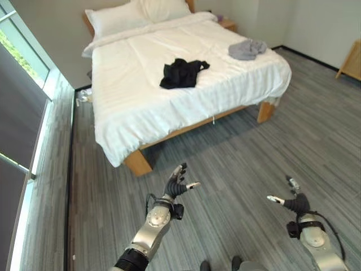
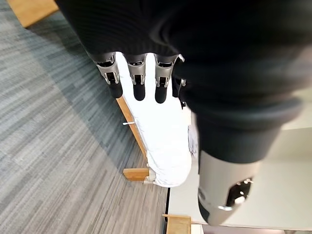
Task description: Pick up bed clothes into laundry basket.
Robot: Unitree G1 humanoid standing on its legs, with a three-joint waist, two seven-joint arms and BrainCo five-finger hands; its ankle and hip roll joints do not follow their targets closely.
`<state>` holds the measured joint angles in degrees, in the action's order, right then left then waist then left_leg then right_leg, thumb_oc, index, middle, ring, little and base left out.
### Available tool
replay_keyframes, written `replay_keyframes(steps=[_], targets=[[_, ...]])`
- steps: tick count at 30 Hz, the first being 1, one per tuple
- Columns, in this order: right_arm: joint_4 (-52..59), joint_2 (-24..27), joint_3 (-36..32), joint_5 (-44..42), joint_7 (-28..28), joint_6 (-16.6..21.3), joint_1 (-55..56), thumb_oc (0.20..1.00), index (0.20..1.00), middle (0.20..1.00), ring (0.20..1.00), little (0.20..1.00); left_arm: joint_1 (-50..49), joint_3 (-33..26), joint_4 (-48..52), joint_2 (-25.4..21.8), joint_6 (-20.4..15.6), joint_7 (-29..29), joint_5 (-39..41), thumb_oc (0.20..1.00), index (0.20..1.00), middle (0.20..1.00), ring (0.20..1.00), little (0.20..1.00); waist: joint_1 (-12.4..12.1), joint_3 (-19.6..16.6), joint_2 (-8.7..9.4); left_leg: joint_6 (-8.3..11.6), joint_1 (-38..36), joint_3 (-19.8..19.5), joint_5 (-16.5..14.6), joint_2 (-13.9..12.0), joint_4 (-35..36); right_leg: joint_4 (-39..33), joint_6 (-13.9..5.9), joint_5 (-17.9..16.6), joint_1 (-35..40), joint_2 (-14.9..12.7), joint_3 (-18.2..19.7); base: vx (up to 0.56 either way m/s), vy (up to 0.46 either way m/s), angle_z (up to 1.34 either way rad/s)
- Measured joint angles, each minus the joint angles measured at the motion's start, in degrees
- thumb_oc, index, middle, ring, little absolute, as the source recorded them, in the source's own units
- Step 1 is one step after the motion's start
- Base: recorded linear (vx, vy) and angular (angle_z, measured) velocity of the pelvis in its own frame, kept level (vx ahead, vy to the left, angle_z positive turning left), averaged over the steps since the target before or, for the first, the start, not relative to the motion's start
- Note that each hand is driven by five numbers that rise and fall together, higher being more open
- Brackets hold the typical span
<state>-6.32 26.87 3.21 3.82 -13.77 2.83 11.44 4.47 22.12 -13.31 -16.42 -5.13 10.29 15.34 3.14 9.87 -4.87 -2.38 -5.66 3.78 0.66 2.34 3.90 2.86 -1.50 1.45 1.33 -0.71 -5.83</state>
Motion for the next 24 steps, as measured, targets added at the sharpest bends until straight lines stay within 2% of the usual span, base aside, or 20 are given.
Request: replay_keyframes(steps=[1, 3, 6, 8, 10, 11, 12, 13, 14, 15, 16, 17, 18, 19, 20, 21, 22, 24], targets=[[4.1, 1.0, -1.4, 0.7, -0.4, 0.4, 0.2, 1.000, 1.000, 1.000, 1.000, 1.000, -0.1, 0.0, 4.5, -1.2, -0.1, 0.3, -0.3, 1.000, 1.000, 1.000, 1.000, 1.000, 0.1, 0.5, -0.26, 0.08, 0.4, -0.8, 0.1, 0.0, 0.0, -2.7, 0.47, -1.6, 1.3, 0.3, -0.4, 0.00, -0.062, 0.15], [7.9, 1.4, -2.7, 1.0, -1.0, 1.2, -0.1, 1.000, 1.000, 1.000, 1.000, 1.000, 0.0, -0.1, 7.5, -2.2, -1.4, 0.8, -0.5, 1.000, 1.000, 1.000, 1.000, 1.000, 0.0, 0.7, -0.46, 0.19, 0.3, -1.5, 0.2, -0.1, 0.4, -4.8, 0.48, -2.3, 2.4, 0.6, -0.8, -0.01, -0.059, 0.17], [9.9, 1.3, -2.5, 2.5, -1.9, 2.6, -1.4, 1.000, 1.000, 1.000, 1.000, 1.000, -0.2, -0.1, 8.7, -2.6, -2.1, 1.0, -0.4, 1.000, 1.000, 1.000, 1.000, 1.000, -0.2, 0.9, -0.71, 0.38, 0.1, -1.8, 0.3, -0.4, 0.8, -4.9, 0.45, -2.2, 2.4, 0.9, -1.1, 0.01, -0.118, 0.06], [9.9, 1.0, -2.3, 2.5, -2.0, 2.6, -2.4, 1.000, 1.000, 1.000, 1.000, 1.000, -0.5, 0.1, 8.6, -3.2, -2.1, 1.2, -0.4, 1.000, 1.000, 1.000, 1.000, 1.000, -0.6, 1.7, -0.38, 0.86, -0.5, -0.5, 0.0, -0.8, 0.8, -4.7, 0.39, -1.6, 2.0, 1.3, 0.1, 0.07, -0.199, -0.27], [9.3, 1.0, -1.4, 2.5, -2.1, 2.7, -2.8, 1.000, 1.000, 1.000, 1.000, 1.000, -0.7, 0.0, 8.6, -4.0, -2.1, 1.2, -0.2, 1.000, 1.000, 1.000, 1.000, 1.000, -0.9, 3.2, 0.50, 4.51, -0.3, 1.9, -2.4, -1.8, -2.6, -2.9, 1.23, -0.2, 2.0, 1.8, 0.4, 0.01, -0.207, -0.52], [8.8, 0.7, -0.4, 2.5, -2.1, 2.7, -2.8, 1.000, 1.000, 1.000, 1.000, 1.000, -0.9, -0.1, 8.6, -4.5, -2.1, 1.2, -0.1, 1.000, 1.000, 1.000, 1.000, 1.000, -1.4, 4.1, 1.57, 6.18, 0.0, 2.7, -3.6, -2.1, -5.9, -1.4, 2.00, 0.7, 2.0, 1.8, 0.5, -0.05, -0.208, -0.54], [8.0, -0.5, 0.0, 2.5, -2.2, 2.8, -2.9, 1.000, 1.000, 1.000, 1.000, 1.000, -0.5, -0.3, 8.4, -5.1, -2.2, 1.2, 0.2, 1.000, 1.000, 1.000, 1.000, 1.000, -2.1, 5.2, 3.54, 6.61, 3.1, 3.2, -3.9, -1.7, -13.9, 0.2, 3.51, 1.3, 1.8, 1.1, 1.4, -0.03, -0.157, -0.44], [7.5, -1.7, 0.2, 2.4, -2.2, 2.7, -2.7, 1.000, 1.000, 1.000, 1.000, 1.000, 0.4, -0.4, 7.8, -5.0, -2.2, 1.3, 0.3, 1.000, 1.000, 1.000, 1.000, 1.000, -2.5, 6.9, 5.84, 8.18, 11.0, 3.2, -2.5, -1.8, -29.8, 1.9, 4.69, 2.1, 1.4, 0.0, 2.2, 0.06, -0.168, -0.41], [7.5, -1.6, 0.2, 2.4, -2.2, 2.7, -2.6, 1.000, 1.000, 1.000, 1.000, 1.000, 0.5, 0.1, 7.8, -4.7, -2.2, 1.8, 0.6, 1.000, 1.000, 1.000, 1.000, 1.000, -3.0, 7.7, 6.56, 7.59, 16.5, 2.1, -0.8, -2.4, -39.6, 2.2, 4.80, 2.1, 1.2, -0.1, 3.3, 0.07, -0.084, -0.65], [7.6, -1.5, 0.4, 2.5, -2.3, 2.5, -2.8, 1.000, 1.000, 1.000, 1.000, 1.000, -0.1, 1.0, 7.8, -4.4, -2.1, 2.1, 1.5, 1.000, 1.000, 1.000, 1.000, 1.000, -4.2, 8.0, 6.23, 7.54, 20.6, 1.1, -1.3, -2.6, -43.7, 1.6, 5.29, 1.8, 2.1, 0.6, 4.4, 0.19, -0.115, -0.77], [7.6, -1.0, 0.8, 2.5, -2.4, 2.5, -3.1, 1.000, 1.000, 1.000, 1.000, 1.000, 0.2, 1.3, 7.9, -4.0, -2.0, 2.0, 1.8, 1.000, 1.000, 1.000, 1.000, 1.000, -4.6, 8.3, 5.74, 7.65, 22.1, 0.1, -1.4, -2.6, -43.5, 1.4, 5.75, 1.6, 1.9, 0.8, 6.4, 0.39, -0.033, -1.04], [7.5, -0.3, 1.7, 2.5, -2.3, 2.2, -3.6, 1.000, 1.000, 1.000, 1.000, 1.000, -0.1, 1.4, 7.8, -3.2, -2.1, 2.1, 1.9, 1.000, 1.000, 1.000, 1.000, 1.000, -5.2, 8.6, 5.16, 7.53, 23.2, 0.6, -1.3, -2.4, -39.3, 0.5, 5.51, 1.6, 2.4, 1.1, 7.8, 0.52, -0.023, -0.84], [7.5, 0.0, 2.3, 2.5, -2.3, 2.0, -3.8, 1.000, 1.000, 1.000, 1.000, 1.000, -0.3, 1.3, 7.4, -2.6, -2.3, 2.0, 2.0, 1.000, 1.000, 1.000, 1.000, 1.000, -5.3, 8.4, 4.75, 7.57, 21.7, 1.9, -1.3, -2.1, -28.5, -1.1, 5.31, 1.7, 3.0, 1.2, 9.5, 0.58, 0.005, -0.97], [7.4, 0.8, 2.8, 2.7, -2.0, 2.0, -4.6, 1.000, 1.000, 1.000, 1.000, 1.000, -0.2, 1.0, 6.5, -2.1, -2.5, 2.1, 2.0, 1.000, 1.000, 1.000, 1.000, 1.000, -5.9, 8.5, 3.87, 6.78, 19.5, 3.1, -0.6, -1.7, -18.0, -1.2, 5.28, 1.6, 3.1, 1.3, 10.4, 0.44, 0.017, -0.60], [7.3, 1.5, 3.0, 3.0, -2.0, 1.9, -5.1, 1.000, 1.000, 1.000, 1.000, 1.000, 0.0, 1.1, 5.5, -1.7, -2.3, 2.1, 2.0, 1.000, 1.000, 1.000, 1.000, 1.000, -5.4, 8.5, 2.24, 5.46, 19.2, 5.1, 0.6, -2.1, -13.0, -2.7, 4.95, 1.4, 4.5, 2.5, 10.4, 0.46, 0.004, -0.43], [6.4, 1.7, 4.0, 3.0, -2.0, 1.8, -5.5, 1.000, 1.000, 1.000, 1.000, 1.000, 0.0, 1.0, 4.7, -1.3, -2.4, 2.1, 2.0, 1.000, 1.000, 1.000, 1.000, 1.000, -5.3, 8.1, 0.65, 5.01, 18.6, 6.8, 1.3, -2.7, -7.8, -4.0, 5.05, 1.5, 5.8, 3.3, 10.4, 0.43, -0.002, -0.21], [5.3, 2.2, 4.6, 3.1, -1.8, 1.2, -6.3, 1.000, 1.000, 1.000, 1.000, 1.000, 0.0, 0.6, 3.5, -0.9, -2.5, 2.1, 2.0, 1.000, 1.000, 1.000, 1.000, 1.000, -5.6, 7.5, -0.50, 5.36, 17.8, 10.9, 1.5, -3.7, -2.6, -4.1, 5.61, 1.5, 6.3, 4.1, 10.5, 0.31, -0.001, -0.20], [5.2, 3.4, 6.3, 3.7, -1.1, 0.8, -7.3, 1.000, 1.000, 1.000, 1.000, 1.000, -0.1, -0.4, 2.3, 0.0, -2.4, 2.2, 2.0, 1.000, 1.000, 1.000, 1.000, 1.000, -5.9, 7.2, -3.02, 5.19, 18.5, 19.6, 1.6, -4.7, 0.0, -4.2, 6.85, 3.1, 8.5, 4.8, 11.2, 0.63, 0.060, -0.30]])
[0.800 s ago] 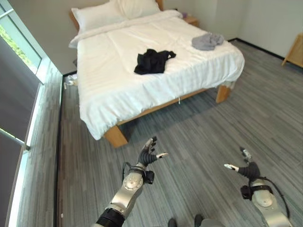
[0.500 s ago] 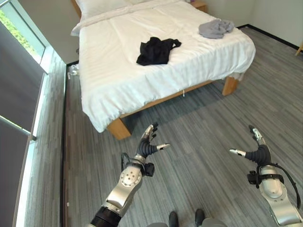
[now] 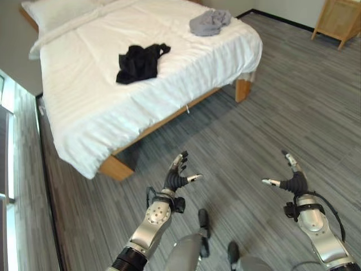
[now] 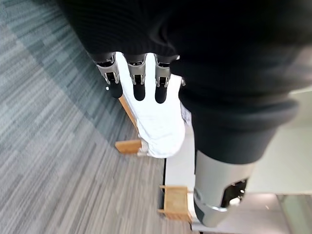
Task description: Pick up bed clothes into laundry basket.
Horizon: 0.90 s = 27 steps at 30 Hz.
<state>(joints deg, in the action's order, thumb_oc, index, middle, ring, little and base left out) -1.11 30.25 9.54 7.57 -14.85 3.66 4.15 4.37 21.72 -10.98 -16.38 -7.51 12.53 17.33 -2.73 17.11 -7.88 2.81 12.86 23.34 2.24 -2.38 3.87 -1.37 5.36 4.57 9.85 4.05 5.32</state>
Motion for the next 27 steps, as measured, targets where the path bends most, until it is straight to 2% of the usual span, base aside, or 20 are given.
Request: replay_keyframes(steps=[3, 4, 6, 7, 8, 9, 10, 11, 12, 13, 15, 16, 17, 19, 20, 21, 23, 24, 25, 27], targets=[[0.3, 0.6, 2.6, 3.3, 1.7, -0.2, -0.2, 1.000, 1.000, 1.000, 1.000, 1.000, -2.8, -1.2, 2.0, 0.1, -0.6, 0.0, 0.3, 1.000, 1.000, 1.000, 1.000, 1.000, -2.4, -1.5, 0.12, -1.73, -3.0, -2.5, 1.1, 2.0, -1.7, 1.3, -0.95, 5.4, 2.5, -2.2, 2.5, 0.50, -0.008, -0.62], [0.3, 0.6, 4.3, 4.6, 2.6, -0.2, 0.7, 1.000, 1.000, 1.000, 1.000, 1.000, -5.6, -1.4, 3.6, 0.2, -0.9, 0.0, 0.5, 1.000, 1.000, 1.000, 1.000, 1.000, -3.7, -3.8, 1.10, -0.62, -6.9, -5.5, -0.5, 3.6, -1.9, 8.0, -5.54, 9.4, 1.7, -3.4, 2.7, 0.43, -0.115, -0.83], [-0.1, 0.3, 4.7, 6.1, 3.3, -0.6, 1.4, 1.000, 1.000, 1.000, 1.000, 1.000, -6.3, -1.1, 4.2, 0.6, -1.1, 0.0, 0.5, 1.000, 1.000, 1.000, 1.000, 1.000, -2.5, -4.8, -0.01, -6.02, -10.4, -5.3, 3.9, 3.3, 0.9, 23.7, -12.74, 13.8, -3.2, -4.3, -3.9, 0.51, -0.163, -0.17], [0.5, -0.3, 4.6, 6.1, 3.9, -0.5, 4.4, 1.000, 1.000, 1.000, 1.000, 1.000, -6.0, -0.6, 4.6, 0.8, -1.1, -0.1, 0.4, 1.000, 1.000, 1.000, 1.000, 1.000, -1.9, -5.3, 3.84, -7.40, -13.9, -6.2, 0.1, 6.2, -0.1, 41.7, -19.19, 11.8, -8.8, -7.3, -5.6, 0.61, -0.078, 0.69], [1.3, -0.6, 3.7, 6.1, 4.0, -0.7, 5.9, 1.000, 1.000, 1.000, 1.000, 1.000, -3.7, 0.3, 3.9, 0.5, -0.8, 0.2, 0.4, 1.000, 1.000, 1.000, 1.000, 1.000, -0.6, -4.7, 5.52, -8.49, -16.1, -9.4, -2.1, 7.5, -2.1, 55.7, -18.40, 7.4, -13.6, -9.6, -6.7, 0.47, -0.029, 0.73], [1.5, -0.4, 3.3, 6.1, 4.0, -0.8, 5.8, 1.000, 1.000, 1.000, 1.000, 1.000, -2.9, 0.8, 3.7, 0.5, -0.7, 0.0, 0.4, 1.000, 1.000, 1.000, 1.000, 1.000, 0.1, -4.5, 5.13, -8.80, -17.4, -11.2, -3.2, 7.4, -1.8, 58.2, -18.41, 7.4, -15.5, -9.9, -7.2, 0.65, -0.132, 1.03], [2.3, -0.8, 0.8, 6.1, 3.8, -0.8, 4.3, 1.000, 1.000, 1.000, 1.000, 1.000, 0.0, 2.3, 3.5, 0.6, -0.7, 0.5, 0.4, 1.000, 1.000, 1.000, 1.000, 1.000, 2.1, -2.9, 2.36, -9.05, -19.9, -14.3, -5.6, 5.9, -1.7, 60.4, -15.81, 9.4, -21.8, -10.6, -8.9, 0.45, -0.230, 0.74], [2.7, -0.6, -0.2, 6.1, 3.7, -0.7, 3.2, 1.000, 1.000, 1.000, 1.000, 1.000, 1.9, 2.9, 3.3, 0.7, -0.7, 0.6, 0.4, 1.000, 1.000, 1.000, 1.000, 1.000, 3.7, -2.0, 0.47, -8.16, -20.5, -15.5, -5.4, 4.4, -1.7, 57.6, -13.40, 10.6, -23.9, -10.6, -9.9, 0.43, -0.295, 1.35], [3.5, -0.1, -2.0, 6.0, 3.1, -0.7, 1.9, 1.000, 1.000, 1.000, 1.000, 1.000, 4.7, 2.9, 3.2, 1.2, -0.7, 0.5, 0.3, 1.000, 1.000, 1.000, 1.000, 1.000, 6.7, -0.8, -1.74, -7.95, -21.8, -19.7, -5.3, 2.8, -1.6, 46.7, -12.32, 10.7, -26.7, -10.0, -10.2, 0.41, -0.309, 1.30], [3.5, 0.3, -2.5, 6.0, 2.8, -0.7, 1.6, 1.000, 1.000, 1.000, 1.000, 1.000, 5.8, 2.8, 3.0, 1.4, -0.8, 0.6, 0.3, 1.000, 1.000, 1.000, 1.000, 1.000, 7.5, -0.5, -1.77, -7.93, -22.7, -20.9, -5.3, 2.5, -1.7, 40.6, -12.40, 10.2, -27.6, -9.9, -8.6, 0.45, -0.340, 1.46], [3.4, 1.0, -3.5, 6.0, 1.9, -0.6, 1.3, 1.000, 1.000, 1.000, 1.000, 1.000, 7.1, 1.9, 2.8, 1.5, -1.3, 0.5, 0.3, 1.000, 1.000, 1.000, 1.000, 1.000, 8.8, -0.2, 0.15, -7.46, -25.8, -23.2, -5.5, 2.5, -2.1, 24.9, -12.31, 4.6, -27.8, -10.7, -5.1, 0.42, -0.284, 1.25], [3.6, 0.7, -5.0, 6.0, 0.9, -0.5, 1.9, 1.000, 1.000, 1.000, 1.000, 1.000, 6.4, 1.9, 2.7, 1.0, -1.4, 0.5, 0.3, 1.000, 1.000, 1.000, 1.000, 1.000, 9.6, -0.9, 2.21, -5.30, -27.4, -24.2, -7.4, 2.6, -3.3, 12.4, -13.78, -0.7, -26.2, -11.1, -2.0, 0.52, -0.330, 1.50], [3.0, 0.6, -5.2, 6.1, 0.3, -0.6, 2.1, 1.000, 1.000, 1.000, 1.000, 1.000, 4.4, 1.0, 3.3, 0.6, -1.5, 0.3, 0.3, 1.000, 1.000, 1.000, 1.000, 1.000, 10.4, -2.4, 4.34, -3.32, -28.7, -25.8, -9.2, 2.0, -3.1, 8.8, -14.46, -1.3, -25.8, -12.0, -1.2, 0.64, -0.441, 1.65], [2.3, 1.7, -7.5, 6.2, -1.2, -0.8, 2.5, 1.000, 1.000, 1.000, 1.000, 1.000, 2.6, 0.7, 2.2, 0.9, -1.8, 0.5, 0.3, 1.000, 1.000, 1.000, 1.000, 1.000, 11.3, -3.9, 3.37, -0.42, -30.5, -28.7, -12.7, -1.1, -1.7, 11.1, -16.76, -5.1, -25.7, -10.4, -3.0, 0.35, -0.297, 1.23], [1.3, 2.9, -9.7, 6.2, -1.7, -1.8, 0.3, 1.000, 1.000, 1.000, 1.000, 1.000, 1.0, 0.1, 1.6, 0.9, -1.7, 0.5, 0.6, 1.000, 1.000, 1.000, 1.000, 1.000, 11.0, -3.9, 1.98, 0.61, -31.5, -27.2, -12.3, -4.3, -1.5, 15.6, -16.19, -5.6, -26.6, -7.7, -4.1, 0.35, -0.369, 0.93], [1.1, 4.9, -13.1, 6.4, -2.0, -2.2, -2.1, 1.000, 1.000, 1.000, 1.000, 1.000, -0.3, -0.1, 1.4, 0.9, -1.3, 0.5, 0.6, 1.000, 1.000, 1.000, 1.000, 1.000, 9.9, -3.7, 2.00, 1.45, -31.8, -26.7, -10.3, -5.5, -3.1, 19.3, -12.19, -4.6, -26.6, -6.9, -5.2, 0.31, -0.315, 0.63], [0.9, 6.0, -17.9, 8.0, -3.8, -2.3, -4.8, 1.000, 1.000, 1.000, 1.000, 1.000, -0.6, -0.4, 0.3, 2.4, -1.3, 0.2, 0.6, 1.000, 1.000, 1.000, 1.000, 1.000, 8.0, -2.7, 3.54, 2.13, -29.4, -25.8, -9.2, -5.2, -11.3, 20.8, -10.55, -2.6, -25.1, -7.2, -5.5, 0.28, -0.288, 0.19], [1.0, 7.9, -18.5, 8.5, -4.9, -2.3, -8.4, 1.000, 1.000, 1.000, 1.000, 1.000, -2.2, -1.2, 0.0, 3.4, -1.2, -0.5, 0.7, 1.000, 1.000, 1.000, 1.000, 1.000, 7.1, -2.8, 2.74, 2.98, -27.2, -25.2, -6.0, -4.3, -17.8, 18.8, -8.85, -1.4, -21.8, -6.8, -5.9, 0.15, -0.200, 0.18], [1.2, 8.7, -18.6, 8.6, -5.5, -2.3, -9.0, 1.000, 1.000, 1.000, 1.000, 1.000, -2.4, -1.4, -0.4, 4.0, -1.2, -0.6, 1.8, 1.000, 1.000, 1.000, 1.000, 1.000, 8.2, -2.0, 3.89, 4.42, -24.2, -25.3, -5.1, -4.3, -24.9, 16.5, -9.26, -2.4, -19.4, -7.3, -6.9, 0.12, -0.274, 0.29], [2.7, 11.2, -17.3, 9.3, -6.5, -2.4, -9.9, 1.000, 1.000, 1.000, 1.000, 1.000, -4.7, -2.3, -0.4, 4.5, -1.4, -0.7, 3.0, 1.000, 1.000, 1.000, 1.000, 1.000, 7.2, -1.7, 4.89, 5.22, -17.9, -25.4, -4.3, -3.2, -33.4, 10.7, -6.87, -3.1, -13.5, -8.4, -9.2, 0.16, -0.259, 0.41]])
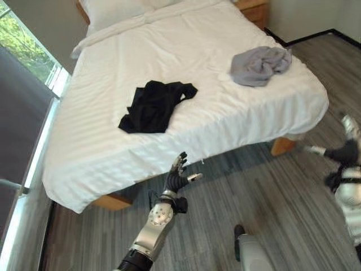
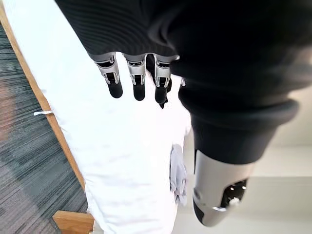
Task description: Pick up bed clothes into laundry basket.
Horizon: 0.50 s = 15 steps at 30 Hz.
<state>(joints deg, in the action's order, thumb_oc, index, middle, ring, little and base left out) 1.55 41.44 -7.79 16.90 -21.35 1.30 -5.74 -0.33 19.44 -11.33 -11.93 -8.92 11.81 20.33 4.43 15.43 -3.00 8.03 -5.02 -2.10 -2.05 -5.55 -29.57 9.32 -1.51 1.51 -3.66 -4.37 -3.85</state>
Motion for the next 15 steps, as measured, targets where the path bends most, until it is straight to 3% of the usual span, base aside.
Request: replay_keyframes(steps=[1, 3, 5, 6, 7, 8, 10, 11, 12, 13, 14, 15], targets=[[0.6, 2.5, 0.2, 0.8, -0.6, 0.0, -0.2, 1.000, 1.000, 1.000, 1.000, 1.000, -0.5, -0.4, -0.1, 0.1, -0.1, -0.4, 0.3, 1.000, 1.000, 1.000, 1.000, 1.000, -0.1, 0.3, 0.43, 0.26, 4.3, 2.0, 1.7, -0.1, -3.6, -2.6, 0.87, -0.6, 2.2, -0.2, -1.3, 0.13, -0.104, 0.47], [1.4, 6.4, -1.1, 1.3, -1.5, -0.3, -3.0, 1.000, 1.000, 1.000, 1.000, 1.000, -3.1, -1.0, 0.4, -0.9, 0.0, -0.9, 2.1, 1.000, 1.000, 1.000, 1.000, 1.000, -0.3, 0.8, 1.50, -0.01, 10.6, 15.3, 1.6, -3.7, -3.6, -7.4, 1.82, -2.7, 5.6, 0.0, -4.4, 0.16, -0.110, 0.50], [1.8, 7.6, -0.9, 1.3, -2.3, -0.7, -4.5, 1.000, 1.000, 1.000, 1.000, 1.000, -4.2, -1.8, 0.4, -1.0, 0.2, -1.4, 2.1, 1.000, 1.000, 1.000, 1.000, 1.000, -0.8, 0.8, 1.87, -0.21, 11.4, 18.4, 1.9, -4.4, 2.2, -9.9, 1.43, -2.4, 7.4, 0.6, -6.2, 0.28, -0.068, 0.45], [0.5, 9.4, -0.7, 1.2, -2.4, -0.7, -5.7, 1.000, 1.000, 1.000, 1.000, 1.000, -5.5, -2.0, 0.2, -1.1, 0.3, -2.0, 2.2, 1.000, 1.000, 1.000, 1.000, 1.000, -1.6, 1.0, 2.06, -1.35, 12.2, 20.4, 2.4, -3.6, 10.6, -11.1, -4.93, 0.0, 9.1, 0.6, -8.8, 0.38, 0.019, 0.54], [-0.9, 10.4, -0.4, 1.2, -2.6, -0.8, -6.3, 1.000, 1.000, 1.000, 1.000, 1.000, -5.5, -1.7, 0.1, -0.1, 0.4, -2.3, 2.2, 1.000, 1.000, 1.000, 1.000, 1.000, -1.5, 0.7, 0.49, -1.21, 11.5, 19.8, 2.8, -4.5, 16.6, -8.0, -6.46, 2.1, 7.7, 0.6, -11.0, 0.33, 0.064, 0.73], [-3.5, 13.9, -0.2, 1.0, -2.4, -1.1, -6.3, 1.000, 1.000, 1.000, 1.000, 1.000, -6.9, -2.0, 0.9, -0.1, 0.5, -3.4, 2.2, 1.000, 1.000, 1.000, 1.000, 1.000, -3.0, 0.4, 0.04, -0.19, 11.4, 19.9, 4.0, -5.6, 27.0, -4.0, 1.67, 3.6, 6.5, 2.1, -11.2, 0.34, 0.021, 0.68], [-5.6, 14.2, -0.2, 1.0, -2.4, -1.9, -6.1, 1.000, 1.000, 1.000, 1.000, 1.000, -7.1, -1.8, 0.3, -0.3, 1.3, -3.9, 2.2, 1.000, 1.000, 1.000, 1.000, 1.000, -3.1, 0.0, -0.80, -0.90, 11.2, 20.2, 4.7, -5.6, 32.5, -6.1, 1.46, 3.2, 8.2, 3.5, -13.0, 0.37, 0.034, 0.71], [-6.9, 14.3, -1.0, 1.2, -2.0, -2.6, -2.9, 1.000, 1.000, 1.000, 1.000, 1.000, -7.4, -1.6, 0.6, -0.6, 2.3, -4.3, 3.1, 1.000, 1.000, 1.000, 1.000, 1.000, -4.0, -0.3, -3.57, -3.30, 10.7, 21.2, 6.4, -3.1, 35.3, -3.2, -9.90, 9.0, 10.0, 3.2, -16.1, 0.34, 0.116, 0.50], [-6.5, 15.7, -0.9, 1.3, -1.8, -2.9, -1.8, 1.000, 1.000, 1.000, 1.000, 1.000, -8.6, -2.2, 2.4, -0.9, 1.9, -4.4, 3.9, 1.000, 1.000, 1.000, 1.000, 1.000, -4.6, -0.9, -3.81, -3.10, 10.8, 20.2, 6.6, -3.9, 34.8, 1.2, -0.92, 9.0, 7.6, 1.9, -12.8, 0.33, 0.144, 0.54], [-5.9, 16.1, -1.3, 1.5, -1.9, -3.3, -1.1, 1.000, 1.000, 1.000, 1.000, 1.000, -8.9, -2.5, 3.1, -1.5, 1.7, -4.4, 4.1, 1.000, 1.000, 1.000, 1.000, 1.000, -4.7, -1.6, -3.07, -3.66, 10.5, 21.2, 7.3, -3.8, 34.6, -0.7, -0.02, 9.8, 8.9, 1.2, -11.8, 0.31, 0.112, 0.39], [-7.3, 15.1, -2.0, 3.5, -1.9, -4.2, -0.6, 1.000, 1.000, 1.000, 1.000, 1.000, -8.9, -1.6, 2.0, -1.4, 2.6, -4.6, 4.4, 1.000, 1.000, 1.000, 1.000, 1.000, -3.1, -3.4, -4.28, -4.03, 9.1, 20.7, 7.5, -3.7, 34.4, -3.7, -0.49, 9.4, 11.5, 2.2, -12.7, 0.28, 0.084, 0.29], [-8.5, 15.1, -2.2, 4.1, -1.9, -4.9, -0.6, 1.000, 1.000, 1.000, 1.000, 1.000, -8.7, -1.1, 2.0, -1.5, 2.9, -4.8, 4.4, 1.000, 1.000, 1.000, 1.000, 1.000, -3.5, -3.4, -4.17, -4.04, 7.3, 20.3, 7.5, -2.4, 34.5, -4.2, -0.40, 9.3, 12.7, 1.8, -12.4, 0.23, 0.072, 0.14]])
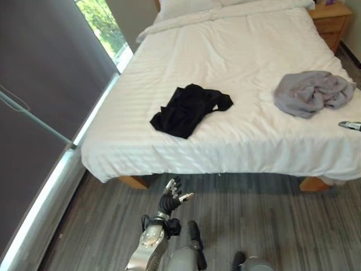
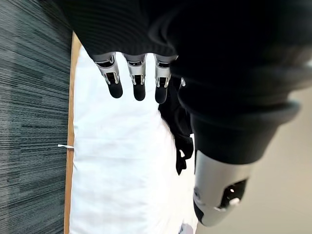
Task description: Pick up bed clothes into laundry basket.
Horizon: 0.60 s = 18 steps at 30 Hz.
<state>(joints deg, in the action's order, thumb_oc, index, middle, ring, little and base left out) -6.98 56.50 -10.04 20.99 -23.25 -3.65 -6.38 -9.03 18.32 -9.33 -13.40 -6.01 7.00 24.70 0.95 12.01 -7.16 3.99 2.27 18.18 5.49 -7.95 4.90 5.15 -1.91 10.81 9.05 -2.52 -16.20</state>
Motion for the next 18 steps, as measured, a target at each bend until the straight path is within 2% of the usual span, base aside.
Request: replay_keyframes(steps=[1, 2, 3, 4, 5, 6, 7, 9, 10, 12, 13, 14, 15, 16, 18], targets=[[-1.3, 0.2, -0.4, 1.1, 0.0, -1.0, 0.0, 1.000, 1.000, 1.000, 1.000, 1.000, 0.3, 0.6, 0.1, 0.0, 0.0, -0.3, 0.0, 1.000, 1.000, 1.000, 1.000, 1.000, -0.2, 0.0, 0.00, -0.02, -1.6, 0.2, 0.0, 1.2, 0.1, 0.2, 0.37, -0.3, 0.5, -0.5, 0.3, 0.22, 0.078, -0.33], [-3.6, 0.2, -1.0, 1.7, 0.0, -2.6, -0.1, 1.000, 1.000, 1.000, 1.000, 1.000, 1.0, 1.5, 0.2, -0.2, 0.0, -0.9, 0.0, 1.000, 1.000, 1.000, 1.000, 1.000, -0.3, 0.1, 0.14, -1.01, -4.1, 0.9, -0.1, 4.5, -0.3, 1.1, -0.85, 0.4, 1.0, -1.2, 0.8, 0.13, 0.062, -0.21], [-4.7, 0.3, -0.9, 1.6, 0.0, -3.2, 0.0, 1.000, 1.000, 1.000, 1.000, 1.000, 1.6, 2.4, -0.1, -0.1, 0.3, -0.9, -0.1, 1.000, 1.000, 1.000, 1.000, 1.000, 0.4, -0.1, -0.11, -3.18, -4.9, 0.8, 1.5, 5.3, 0.2, 3.3, -1.40, 0.8, 0.5, -1.3, 0.8, 0.12, 0.053, 0.09], [-6.7, -0.1, -0.9, 1.6, 0.0, -4.8, 0.6, 1.000, 1.000, 1.000, 1.000, 1.000, 3.5, 4.6, -0.3, -0.5, 0.7, -1.1, -0.2, 1.000, 1.000, 1.000, 1.000, 1.000, 1.8, -0.1, -0.80, -6.88, -6.9, 1.8, 1.1, 5.6, 0.6, 13.5, -3.86, 2.5, -2.9, -1.4, 0.6, 0.09, 0.007, 0.44], [-8.7, -0.1, -0.6, 1.6, -0.1, -5.0, 1.0, 1.000, 1.000, 1.000, 1.000, 1.000, 6.0, 6.1, -0.7, -1.0, 1.2, -1.0, -0.2, 1.000, 1.000, 1.000, 1.000, 1.000, 2.4, 0.7, -0.01, -7.83, -8.3, 0.7, 0.9, 5.5, 0.6, 24.4, -4.09, 2.5, -7.0, -2.4, 2.0, 0.16, -0.016, 0.63], [-10.7, -0.1, 0.1, 1.5, 0.0, -5.4, 1.0, 1.000, 1.000, 1.000, 1.000, 1.000, 8.3, 7.9, -0.7, -2.0, 1.4, -1.0, -0.3, 1.000, 1.000, 1.000, 1.000, 1.000, 3.1, 1.3, 1.10, -7.83, -9.2, -1.8, 0.9, 5.3, 0.5, 35.8, -4.80, 1.6, -11.8, -4.2, 3.7, 0.17, -0.071, 0.72], [-12.0, 0.6, 0.2, 1.5, -0.1, -5.8, -0.2, 1.000, 1.000, 1.000, 1.000, 1.000, 10.0, 8.2, -0.4, -2.4, 1.1, -1.7, -0.7, 1.000, 1.000, 1.000, 1.000, 1.000, 3.5, 1.7, 2.85, -9.21, -9.8, -3.6, -1.2, 5.2, 0.5, 40.6, -7.19, 2.6, -17.7, -6.5, 7.1, 0.18, -0.094, 0.59], [-12.1, 1.9, -0.2, 1.4, -0.6, -6.1, -1.6, 1.000, 1.000, 1.000, 1.000, 1.000, 11.3, 7.7, -0.5, -2.8, 1.2, -1.8, -0.7, 1.000, 1.000, 1.000, 1.000, 1.000, 3.7, 2.0, 4.72, -8.63, -10.0, -3.1, -1.8, 5.4, 0.6, 35.1, -7.99, 1.5, -20.9, -8.8, 9.8, 0.20, -0.149, 0.27], [-12.9, 5.4, -0.3, 1.4, -0.8, -6.0, -1.9, 1.000, 1.000, 1.000, 1.000, 1.000, 11.4, 6.7, -0.5, -2.8, 1.2, -2.1, -0.7, 1.000, 1.000, 1.000, 1.000, 1.000, 3.0, 2.5, 5.59, -7.51, -10.2, -4.1, -3.0, 5.0, 0.6, 23.5, -7.74, 0.6, -21.2, -10.0, 11.3, 0.22, -0.210, 0.21], [-15.0, 6.6, -0.8, 1.2, -0.9, -6.1, -3.2, 1.000, 1.000, 1.000, 1.000, 1.000, 10.7, 5.9, -0.6, -4.0, 1.2, -2.5, -0.5, 1.000, 1.000, 1.000, 1.000, 1.000, 3.1, 2.3, 7.37, -5.80, -10.8, -5.8, -3.2, 4.9, 0.6, 10.3, -7.58, -5.8, -17.7, -10.9, 11.0, 0.22, -0.215, 0.44], [-17.2, 7.0, -0.8, 0.9, -1.0, -6.2, -3.9, 1.000, 1.000, 1.000, 1.000, 1.000, 10.3, 5.7, -1.1, -4.5, 1.2, -2.9, -0.5, 1.000, 1.000, 1.000, 1.000, 1.000, 3.2, 2.4, 7.99, -3.62, -11.5, -7.0, -3.8, 4.2, 0.6, 6.0, -6.76, -11.5, -15.9, -10.1, 10.7, 0.19, -0.167, 0.43], [-18.8, 7.6, -0.8, 0.8, -1.0, -6.2, -4.1, 1.000, 1.000, 1.000, 1.000, 1.000, 9.7, 5.5, -2.1, -3.7, 1.3, -2.9, -0.4, 1.000, 1.000, 1.000, 1.000, 1.000, 3.2, 2.4, 7.37, -2.53, -11.2, -7.8, -4.3, 2.8, 0.9, 3.6, -6.75, -11.4, -14.0, -8.5, 10.3, 0.23, -0.214, 0.51], [-20.0, 8.9, -1.0, 0.1, -0.7, -7.1, -3.8, 1.000, 1.000, 1.000, 1.000, 1.000, 8.3, 5.9, -2.2, -3.3, 1.5, -3.6, -0.1, 1.000, 1.000, 1.000, 1.000, 1.000, 3.5, 2.1, 5.19, -1.84, -11.1, -8.1, -4.4, 0.3, 0.5, -0.1, -6.59, -12.3, -11.0, -5.4, 9.0, 0.27, -0.287, 0.42], [-20.2, 9.8, -1.2, -0.2, -0.5, -7.1, -3.4, 1.000, 1.000, 1.000, 1.000, 1.000, 8.0, 5.9, -2.3, -2.9, 1.5, -3.9, -0.1, 1.000, 1.000, 1.000, 1.000, 1.000, 3.5, 2.2, 4.26, -1.60, -11.1, -8.5, -4.4, -0.7, 0.5, 0.4, -5.66, -11.7, -10.9, -4.5, 8.6, 0.28, -0.281, 0.39], [-20.2, 10.0, -2.8, -0.3, 0.1, -7.3, -3.4, 1.000, 1.000, 1.000, 1.000, 1.000, 7.6, 5.8, -2.3, -2.7, 1.6, -4.3, -0.1, 1.000, 1.000, 1.000, 1.000, 1.000, 3.9, 2.0, 3.17, -1.27, -11.2, -8.9, -4.2, -1.6, 0.5, 0.7, -5.02, -11.2, -10.9, -3.9, 6.7, 0.18, -0.184, 0.17]])
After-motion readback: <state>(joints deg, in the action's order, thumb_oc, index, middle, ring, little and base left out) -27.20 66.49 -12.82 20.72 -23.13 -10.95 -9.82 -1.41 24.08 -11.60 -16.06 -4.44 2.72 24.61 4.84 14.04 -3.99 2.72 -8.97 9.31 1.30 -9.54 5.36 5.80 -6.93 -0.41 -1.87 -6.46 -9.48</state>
